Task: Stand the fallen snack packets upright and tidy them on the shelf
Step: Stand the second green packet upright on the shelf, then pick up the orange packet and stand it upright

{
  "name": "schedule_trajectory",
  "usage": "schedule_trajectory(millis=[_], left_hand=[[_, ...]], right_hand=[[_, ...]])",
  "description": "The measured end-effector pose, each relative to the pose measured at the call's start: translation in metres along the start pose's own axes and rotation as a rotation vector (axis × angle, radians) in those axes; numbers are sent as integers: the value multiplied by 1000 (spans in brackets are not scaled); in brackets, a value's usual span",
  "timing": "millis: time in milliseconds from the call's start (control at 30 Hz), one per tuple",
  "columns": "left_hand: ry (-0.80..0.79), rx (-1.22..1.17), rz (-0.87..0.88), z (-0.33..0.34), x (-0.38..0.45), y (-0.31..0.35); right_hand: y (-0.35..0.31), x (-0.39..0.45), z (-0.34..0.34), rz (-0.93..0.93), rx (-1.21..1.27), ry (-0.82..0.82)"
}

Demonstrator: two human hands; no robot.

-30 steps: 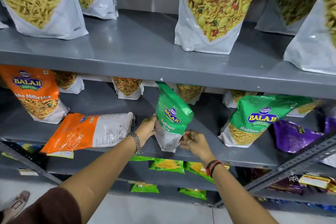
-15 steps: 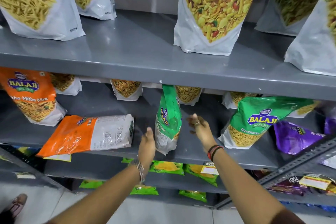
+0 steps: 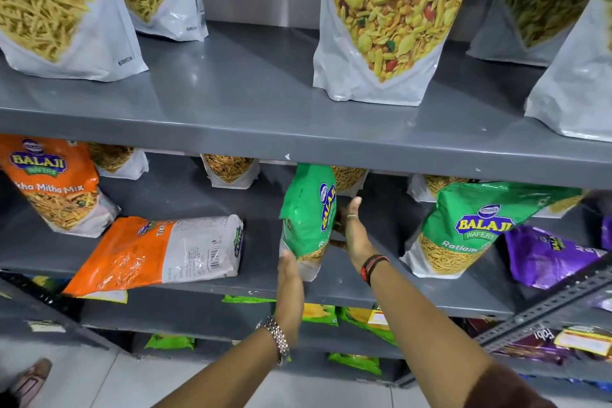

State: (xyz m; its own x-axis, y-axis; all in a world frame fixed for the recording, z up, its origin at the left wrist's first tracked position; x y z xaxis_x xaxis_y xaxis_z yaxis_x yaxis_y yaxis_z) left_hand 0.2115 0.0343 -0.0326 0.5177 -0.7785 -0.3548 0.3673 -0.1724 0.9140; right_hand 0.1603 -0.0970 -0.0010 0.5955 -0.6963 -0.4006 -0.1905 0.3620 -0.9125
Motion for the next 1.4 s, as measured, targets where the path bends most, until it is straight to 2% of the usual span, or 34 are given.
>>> schedule_trajectory(millis=[267,500,567,667,867,967,1033,1133,1233,1400], left_hand=[[-12,-200,-68,-11,50,31],[17,-27,-174,-34,72,26],[30,-55,-185,-41,64,19],[43,-163,-200,-58,45,1],[138,-271,-289,-114,2,-19],[194,-296,-238,-153,-10,-19],[231,-271,-197,-183,-14,-11],[287,-261,-191,-217,-8,5],[297,-316,-213,-247,2,11],[207,-290,-252,-280,16,9]], right_hand=[[22,-24,-21,-42,75,57],[37,-34,-25,-21,-48,144],[44,-36,-21,47,-146,95],[50,-37,3,51,-305,-85],[26,-25,89,-205,-464,-266],[5,-7,133,-362,-599,-301],[-5,9,164,-403,-670,-300],[-10,34,199,-376,-684,-331],[-11,66,231,-352,-881,-321],[-2,113,273,-39,-1212,-324]])
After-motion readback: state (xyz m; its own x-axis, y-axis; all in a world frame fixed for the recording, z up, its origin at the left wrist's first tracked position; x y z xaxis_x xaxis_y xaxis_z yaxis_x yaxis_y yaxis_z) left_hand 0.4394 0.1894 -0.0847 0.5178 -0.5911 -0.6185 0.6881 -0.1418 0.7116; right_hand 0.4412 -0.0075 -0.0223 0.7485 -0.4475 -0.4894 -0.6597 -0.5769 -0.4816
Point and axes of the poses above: each hand's wrist, its own x-axis towards the middle knuckle, its own z-axis out of the palm, y = z × x, the point moved 4 cm from there along x, towards the middle knuckle, and after that the axes turned 9 degrees about -y, right-handed, at the moved point
